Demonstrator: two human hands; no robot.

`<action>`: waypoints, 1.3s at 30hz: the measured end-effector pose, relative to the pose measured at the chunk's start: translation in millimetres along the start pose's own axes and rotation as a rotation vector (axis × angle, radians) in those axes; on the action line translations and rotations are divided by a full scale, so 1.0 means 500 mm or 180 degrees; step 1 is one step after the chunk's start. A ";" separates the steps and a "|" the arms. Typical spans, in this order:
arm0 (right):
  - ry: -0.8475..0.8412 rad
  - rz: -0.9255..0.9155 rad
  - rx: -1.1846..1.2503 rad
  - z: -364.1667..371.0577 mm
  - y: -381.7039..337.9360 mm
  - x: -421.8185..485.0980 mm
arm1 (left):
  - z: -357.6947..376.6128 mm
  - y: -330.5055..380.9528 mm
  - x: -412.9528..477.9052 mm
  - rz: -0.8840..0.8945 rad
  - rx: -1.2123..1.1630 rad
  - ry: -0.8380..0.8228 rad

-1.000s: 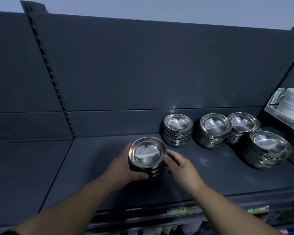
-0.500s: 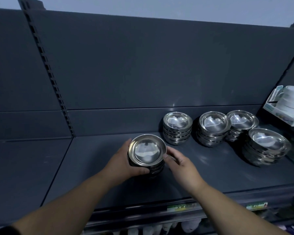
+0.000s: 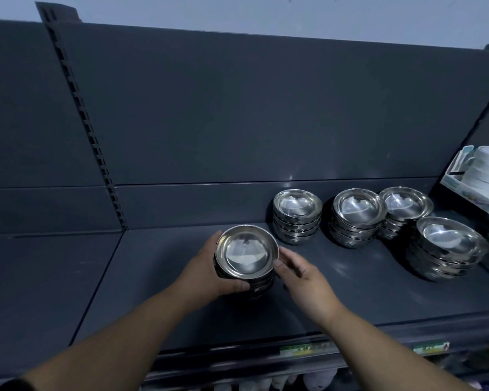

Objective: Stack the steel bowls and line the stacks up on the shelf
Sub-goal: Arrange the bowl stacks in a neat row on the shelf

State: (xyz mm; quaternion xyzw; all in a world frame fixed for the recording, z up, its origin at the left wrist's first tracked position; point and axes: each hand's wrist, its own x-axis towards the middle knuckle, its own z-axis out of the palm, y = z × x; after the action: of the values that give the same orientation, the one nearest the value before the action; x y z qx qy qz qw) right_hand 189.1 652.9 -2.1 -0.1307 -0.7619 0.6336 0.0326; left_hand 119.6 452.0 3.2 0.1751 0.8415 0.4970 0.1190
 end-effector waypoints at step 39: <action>-0.0927 -0.0568 -0.0891 0.345 -0.018 -0.018 | -0.256 -0.231 -0.194 -0.0235 -0.0272 0.0686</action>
State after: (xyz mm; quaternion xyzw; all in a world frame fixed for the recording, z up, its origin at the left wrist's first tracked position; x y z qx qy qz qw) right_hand 159.0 484.3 -25.7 0.0270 -0.8476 0.5284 -0.0403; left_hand 139.8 259.0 -34.7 0.0843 0.8333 0.5437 0.0534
